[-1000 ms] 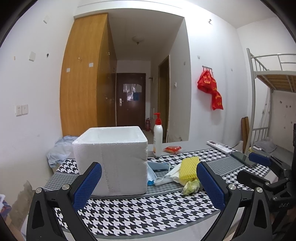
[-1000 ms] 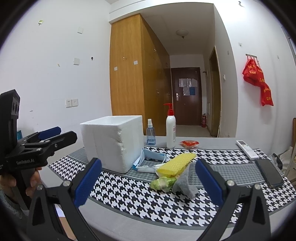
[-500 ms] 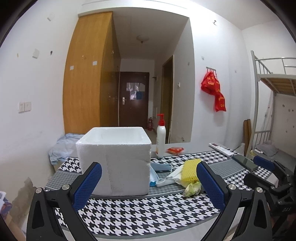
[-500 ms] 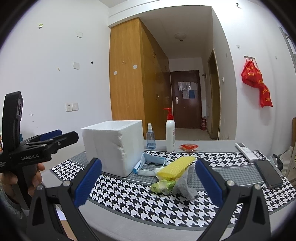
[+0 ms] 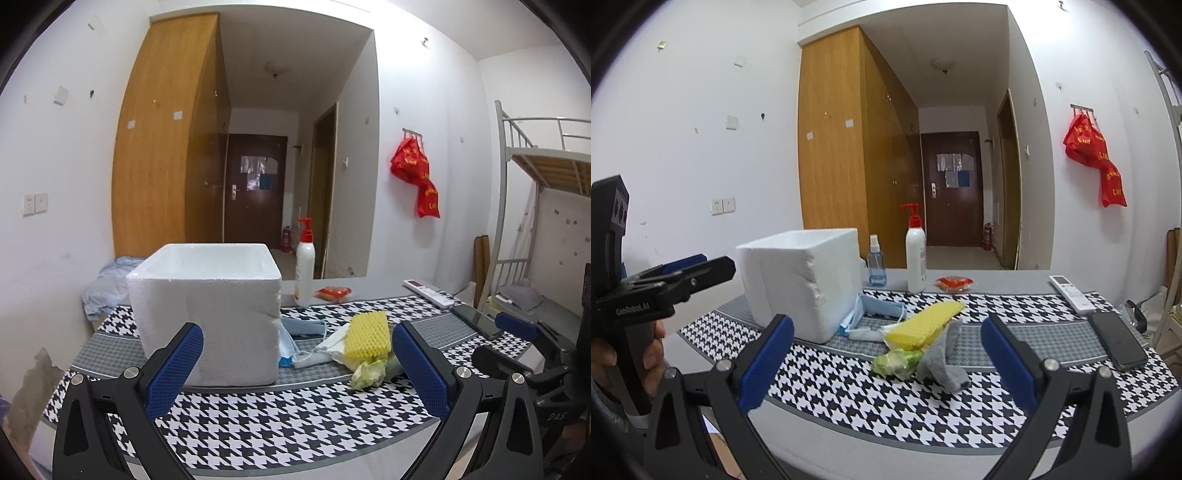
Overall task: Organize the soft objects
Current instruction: 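Move the left tool to the yellow foam net while the right tool approaches the grey cloth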
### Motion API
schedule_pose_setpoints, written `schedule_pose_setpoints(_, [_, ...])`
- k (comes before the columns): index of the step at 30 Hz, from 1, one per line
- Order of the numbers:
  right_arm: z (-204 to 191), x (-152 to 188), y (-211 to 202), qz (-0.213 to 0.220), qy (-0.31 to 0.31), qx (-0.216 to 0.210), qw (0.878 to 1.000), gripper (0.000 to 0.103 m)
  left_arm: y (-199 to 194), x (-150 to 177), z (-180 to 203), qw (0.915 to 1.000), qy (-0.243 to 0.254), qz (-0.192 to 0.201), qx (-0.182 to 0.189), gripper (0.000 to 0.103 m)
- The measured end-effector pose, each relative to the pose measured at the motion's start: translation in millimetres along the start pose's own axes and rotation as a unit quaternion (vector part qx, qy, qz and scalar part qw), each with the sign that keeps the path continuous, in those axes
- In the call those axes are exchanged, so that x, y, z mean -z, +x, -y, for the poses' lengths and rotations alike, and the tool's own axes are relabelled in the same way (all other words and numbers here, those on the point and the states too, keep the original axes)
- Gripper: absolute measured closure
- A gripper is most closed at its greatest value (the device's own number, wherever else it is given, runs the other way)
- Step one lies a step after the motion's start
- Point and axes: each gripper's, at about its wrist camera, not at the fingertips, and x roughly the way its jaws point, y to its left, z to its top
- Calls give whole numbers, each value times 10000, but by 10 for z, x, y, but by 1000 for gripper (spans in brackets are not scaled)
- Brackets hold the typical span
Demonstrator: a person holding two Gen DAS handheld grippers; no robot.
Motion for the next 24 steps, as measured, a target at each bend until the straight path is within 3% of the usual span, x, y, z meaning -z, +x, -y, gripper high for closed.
schedule_pose_setpoints(4, [36, 26, 107, -158, -43, -36, 9999, 1, 93, 4, 51, 9998, 98, -181, -13, 1])
schedule_pose_setpoints(11, [141, 53, 249, -349, -23, 4, 9994, 1, 283, 21, 36, 9986, -175, -455, 199, 1])
schedule_pose_setpoints(15, [204, 87, 310, -490, -21, 14, 9988, 1, 417, 48, 110, 9979, -14, -569, 300, 1])
schedule_pose_setpoints(24, [317, 126, 474, -777, -82, 166, 9968, 1, 631, 99, 131, 9962, -17, -843, 219, 1])
